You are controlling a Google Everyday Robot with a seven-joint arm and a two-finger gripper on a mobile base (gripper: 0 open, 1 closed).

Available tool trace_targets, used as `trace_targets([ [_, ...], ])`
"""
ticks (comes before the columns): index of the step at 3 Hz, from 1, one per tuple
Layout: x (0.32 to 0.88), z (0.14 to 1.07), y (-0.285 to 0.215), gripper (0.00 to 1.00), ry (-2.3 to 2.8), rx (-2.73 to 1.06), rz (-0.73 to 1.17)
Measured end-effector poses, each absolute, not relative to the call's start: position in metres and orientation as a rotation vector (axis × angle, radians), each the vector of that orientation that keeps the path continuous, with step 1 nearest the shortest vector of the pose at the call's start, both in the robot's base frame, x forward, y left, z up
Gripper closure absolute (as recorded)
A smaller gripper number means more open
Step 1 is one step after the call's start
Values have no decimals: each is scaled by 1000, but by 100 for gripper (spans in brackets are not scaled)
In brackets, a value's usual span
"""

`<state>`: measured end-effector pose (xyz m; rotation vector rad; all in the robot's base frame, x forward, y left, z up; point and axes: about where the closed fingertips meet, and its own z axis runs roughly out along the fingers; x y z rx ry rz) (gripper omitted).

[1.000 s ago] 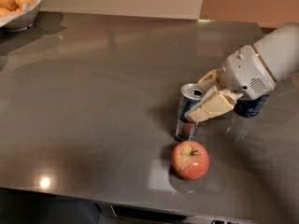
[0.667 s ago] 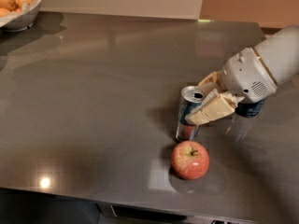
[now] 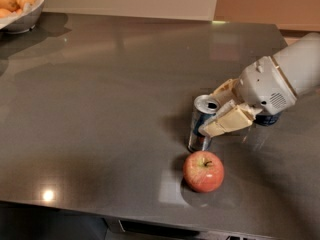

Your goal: Move redbull can near apple

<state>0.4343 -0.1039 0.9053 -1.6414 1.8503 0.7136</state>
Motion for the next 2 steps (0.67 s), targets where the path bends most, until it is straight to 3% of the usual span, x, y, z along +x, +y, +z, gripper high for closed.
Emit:
trace_targets([
  [1,434,903,-104,0,1845,-1644,718],
  [2,434,903,-104,0,1845,-1644,718],
])
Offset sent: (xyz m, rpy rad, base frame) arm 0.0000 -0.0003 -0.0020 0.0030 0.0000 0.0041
